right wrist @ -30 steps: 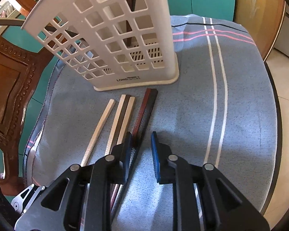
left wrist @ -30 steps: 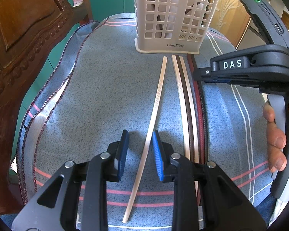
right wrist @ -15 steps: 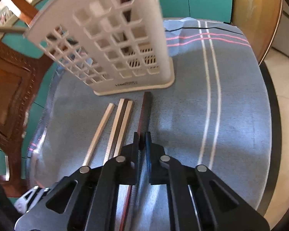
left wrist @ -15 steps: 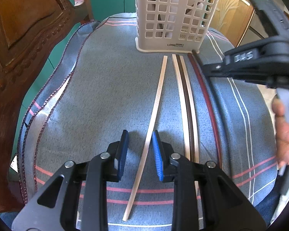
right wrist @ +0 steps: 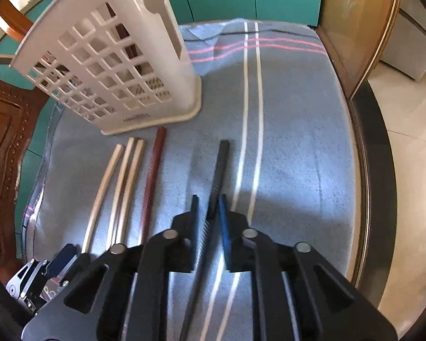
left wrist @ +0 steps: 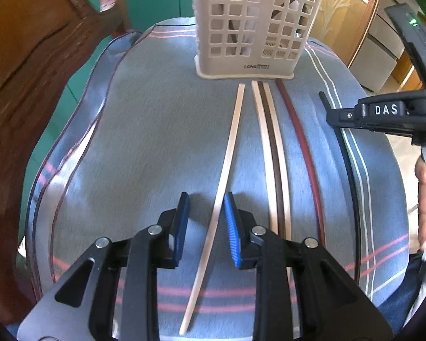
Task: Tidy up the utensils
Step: 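Close the right gripper on the black chopstick while the left closes on a light wooden one, then lift both held chopsticks up over the white holder, then lower both chopsticks into the white holder and open both grippers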
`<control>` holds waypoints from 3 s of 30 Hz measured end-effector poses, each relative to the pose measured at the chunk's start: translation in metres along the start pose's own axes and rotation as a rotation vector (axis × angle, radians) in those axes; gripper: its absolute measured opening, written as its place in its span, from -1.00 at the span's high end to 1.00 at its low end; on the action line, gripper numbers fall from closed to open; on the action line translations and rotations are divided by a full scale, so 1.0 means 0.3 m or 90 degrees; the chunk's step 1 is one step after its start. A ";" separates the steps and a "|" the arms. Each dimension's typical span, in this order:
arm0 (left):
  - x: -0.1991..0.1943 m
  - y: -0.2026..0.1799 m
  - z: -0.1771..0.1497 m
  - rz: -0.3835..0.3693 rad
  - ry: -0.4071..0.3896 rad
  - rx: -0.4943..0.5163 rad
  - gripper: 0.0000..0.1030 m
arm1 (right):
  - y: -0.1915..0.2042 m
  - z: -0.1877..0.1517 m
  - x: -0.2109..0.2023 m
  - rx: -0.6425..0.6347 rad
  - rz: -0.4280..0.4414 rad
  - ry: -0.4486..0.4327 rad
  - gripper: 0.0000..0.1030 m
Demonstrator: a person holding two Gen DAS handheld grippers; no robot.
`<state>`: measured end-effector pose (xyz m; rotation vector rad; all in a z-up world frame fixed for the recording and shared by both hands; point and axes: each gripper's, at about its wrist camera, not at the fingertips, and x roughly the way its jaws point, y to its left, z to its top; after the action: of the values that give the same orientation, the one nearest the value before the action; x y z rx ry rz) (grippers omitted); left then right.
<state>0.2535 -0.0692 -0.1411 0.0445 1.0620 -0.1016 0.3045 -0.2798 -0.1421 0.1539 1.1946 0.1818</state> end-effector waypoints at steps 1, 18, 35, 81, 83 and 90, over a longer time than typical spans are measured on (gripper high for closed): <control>0.013 -0.007 0.022 0.002 0.001 0.006 0.49 | 0.003 0.004 -0.001 -0.002 -0.002 -0.006 0.57; 0.194 -0.081 0.351 0.056 0.035 0.121 0.46 | 0.096 0.036 0.088 -0.065 -0.083 -0.037 0.55; -0.117 -0.042 0.255 -0.033 -0.077 0.065 0.87 | 0.093 0.014 -0.226 -0.037 0.087 -0.159 0.87; -0.571 0.063 0.494 0.012 -0.397 -0.040 0.86 | 0.021 0.197 -0.683 0.053 0.134 -0.502 0.53; -0.585 0.069 0.470 0.006 -0.403 -0.042 0.78 | 0.009 0.180 -0.705 0.053 0.131 -0.513 0.35; -0.606 0.076 0.297 -0.042 -0.398 -0.054 0.64 | -0.159 0.068 -0.769 0.148 0.088 -0.572 0.15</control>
<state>0.2455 -0.0428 0.0606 -0.0952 0.4416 -0.1194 0.2443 -0.3779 0.0646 0.4683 0.3049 0.0741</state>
